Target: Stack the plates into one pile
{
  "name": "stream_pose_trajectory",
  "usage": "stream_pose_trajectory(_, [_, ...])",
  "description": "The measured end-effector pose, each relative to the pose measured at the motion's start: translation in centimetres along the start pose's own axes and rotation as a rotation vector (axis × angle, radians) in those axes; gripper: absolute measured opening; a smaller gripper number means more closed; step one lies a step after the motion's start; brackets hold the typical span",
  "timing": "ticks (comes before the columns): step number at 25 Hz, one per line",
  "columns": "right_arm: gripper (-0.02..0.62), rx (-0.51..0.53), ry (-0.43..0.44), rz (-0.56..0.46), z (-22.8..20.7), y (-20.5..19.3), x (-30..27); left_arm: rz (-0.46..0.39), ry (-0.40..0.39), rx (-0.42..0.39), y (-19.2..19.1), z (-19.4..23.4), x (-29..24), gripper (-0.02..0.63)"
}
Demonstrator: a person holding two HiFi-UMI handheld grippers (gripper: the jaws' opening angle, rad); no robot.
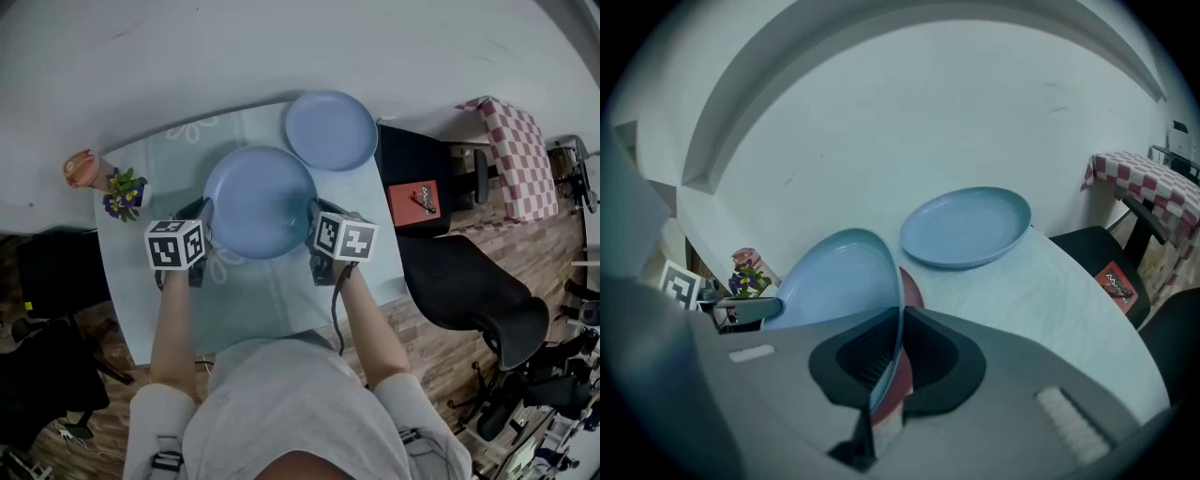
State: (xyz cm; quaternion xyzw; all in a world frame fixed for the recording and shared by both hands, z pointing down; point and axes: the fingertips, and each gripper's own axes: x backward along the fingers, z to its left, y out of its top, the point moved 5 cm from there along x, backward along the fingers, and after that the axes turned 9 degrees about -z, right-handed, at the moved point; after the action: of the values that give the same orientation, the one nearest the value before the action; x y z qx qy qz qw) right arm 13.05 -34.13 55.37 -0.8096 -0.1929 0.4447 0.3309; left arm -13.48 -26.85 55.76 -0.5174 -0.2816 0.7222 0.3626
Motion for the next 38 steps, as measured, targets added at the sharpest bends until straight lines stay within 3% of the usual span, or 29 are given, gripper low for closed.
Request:
stream_pose_trajectory(6, [0.018, 0.008, -0.031, 0.028, -0.5, -1.0, -1.1, 0.021, -0.014, 0.029, -1.1, 0.7, -1.0, 0.048])
stream_pose_trajectory(13, [0.026, 0.026, -0.046, 0.036, -0.8, -1.2, -1.4, 0.033, -0.027, -0.006, -1.3, 0.7, -1.8, 0.059])
stream_pose_trajectory(20, [0.104, 0.069, -0.023, 0.045, -0.3, -1.5, -1.7, 0.021, -0.054, -0.02, -1.4, 0.4, -1.8, 0.112])
stream_pose_trajectory(24, [0.153, 0.09, -0.026, 0.036, -0.2, -1.4, -1.6, -0.007, -0.032, -0.034, -1.0, 0.7, -1.4, 0.131])
stream_pose_trajectory(30, [0.153, 0.094, -0.018, -0.023, -0.3, -0.5, -0.9, -0.099, -0.02, -0.029, 0.9, 0.8, -0.3, 0.126])
stream_pose_trajectory(34, [0.144, 0.092, 0.008, -0.11, 0.4, 0.7, 0.0, -0.174, -0.033, -0.056, 2.7, 0.0, 0.7, 0.064])
stream_pose_trajectory(38, [0.025, 0.135, 0.015, -0.232, 1.2, 2.9, 1.7, -0.262, -0.066, -0.09, 5.0, -1.6, 1.7, 0.005])
